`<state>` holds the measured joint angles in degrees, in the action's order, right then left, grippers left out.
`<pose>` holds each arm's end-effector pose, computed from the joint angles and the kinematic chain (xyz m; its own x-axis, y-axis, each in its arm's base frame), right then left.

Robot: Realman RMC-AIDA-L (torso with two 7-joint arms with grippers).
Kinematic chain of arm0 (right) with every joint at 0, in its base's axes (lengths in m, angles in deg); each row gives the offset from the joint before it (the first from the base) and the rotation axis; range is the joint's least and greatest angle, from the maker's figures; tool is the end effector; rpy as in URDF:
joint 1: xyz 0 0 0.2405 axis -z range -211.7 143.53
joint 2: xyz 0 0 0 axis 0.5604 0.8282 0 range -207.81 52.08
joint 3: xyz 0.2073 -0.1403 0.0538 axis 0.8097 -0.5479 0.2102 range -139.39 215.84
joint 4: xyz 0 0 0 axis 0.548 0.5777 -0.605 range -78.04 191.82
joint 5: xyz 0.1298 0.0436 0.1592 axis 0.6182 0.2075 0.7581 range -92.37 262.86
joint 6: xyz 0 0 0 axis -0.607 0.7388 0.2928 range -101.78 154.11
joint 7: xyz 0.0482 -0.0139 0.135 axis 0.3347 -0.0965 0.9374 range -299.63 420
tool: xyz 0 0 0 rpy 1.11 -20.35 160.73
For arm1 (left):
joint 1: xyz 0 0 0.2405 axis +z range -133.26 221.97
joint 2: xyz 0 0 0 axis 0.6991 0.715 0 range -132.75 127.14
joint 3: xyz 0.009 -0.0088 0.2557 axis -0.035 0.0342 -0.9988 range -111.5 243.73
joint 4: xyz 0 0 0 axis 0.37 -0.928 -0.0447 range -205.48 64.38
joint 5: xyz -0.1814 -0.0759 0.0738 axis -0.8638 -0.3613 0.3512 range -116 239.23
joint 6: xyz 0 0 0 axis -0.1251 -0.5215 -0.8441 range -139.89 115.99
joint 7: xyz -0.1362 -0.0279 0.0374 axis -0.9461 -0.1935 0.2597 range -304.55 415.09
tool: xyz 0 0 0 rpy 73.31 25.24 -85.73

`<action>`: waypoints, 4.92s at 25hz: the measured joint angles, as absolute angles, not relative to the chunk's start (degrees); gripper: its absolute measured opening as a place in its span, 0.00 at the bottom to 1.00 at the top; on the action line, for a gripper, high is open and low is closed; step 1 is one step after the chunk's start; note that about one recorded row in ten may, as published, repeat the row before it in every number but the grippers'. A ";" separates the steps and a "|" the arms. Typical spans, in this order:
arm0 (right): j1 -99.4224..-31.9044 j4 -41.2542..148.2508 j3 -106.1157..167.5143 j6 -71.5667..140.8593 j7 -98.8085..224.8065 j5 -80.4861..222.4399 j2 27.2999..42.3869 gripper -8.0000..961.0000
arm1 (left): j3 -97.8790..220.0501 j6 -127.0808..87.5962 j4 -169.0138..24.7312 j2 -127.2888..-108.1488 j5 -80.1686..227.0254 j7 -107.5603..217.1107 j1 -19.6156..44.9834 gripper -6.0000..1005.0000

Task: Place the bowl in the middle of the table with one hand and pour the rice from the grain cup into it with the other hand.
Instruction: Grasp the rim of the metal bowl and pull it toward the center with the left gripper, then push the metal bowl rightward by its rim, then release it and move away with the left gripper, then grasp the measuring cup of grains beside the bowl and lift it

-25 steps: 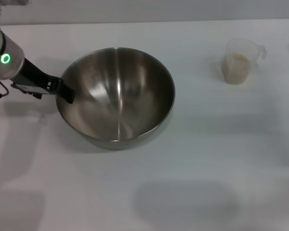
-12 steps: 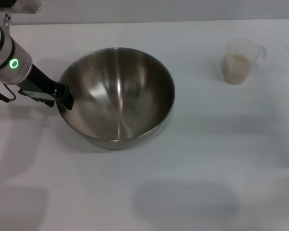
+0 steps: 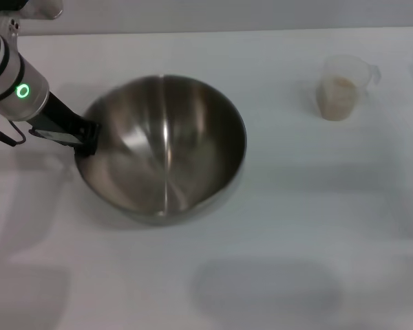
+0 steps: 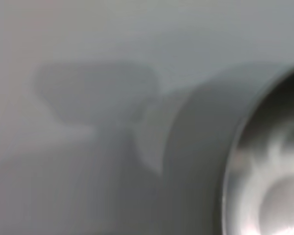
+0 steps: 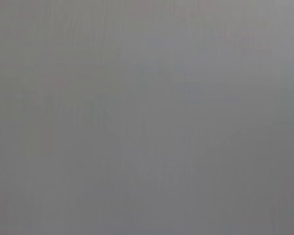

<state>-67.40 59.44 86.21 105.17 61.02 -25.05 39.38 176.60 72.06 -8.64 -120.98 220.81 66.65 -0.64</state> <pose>0.3143 0.3656 0.0678 0.7514 0.3386 -0.5663 -0.6354 0.1400 -0.7594 -0.1969 0.4016 0.0137 0.3998 0.9164 0.0194 0.7460 -0.3130 -0.5878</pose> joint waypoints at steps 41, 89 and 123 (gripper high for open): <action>-65.80 59.45 86.46 107.30 61.24 -24.97 39.71 0.77 | 171.33 53.74 -19.98 -121.24 202.96 75.63 -11.58 0.07; -65.19 59.36 86.23 106.86 60.88 -24.97 40.26 0.77 | 169.16 43.47 -9.28 -121.19 199.44 80.69 -3.84 0.35; -58.34 64.33 83.59 101.96 61.44 -25.55 41.21 0.77 | 151.82 -73.39 -42.17 -120.22 225.60 39.52 16.46 0.48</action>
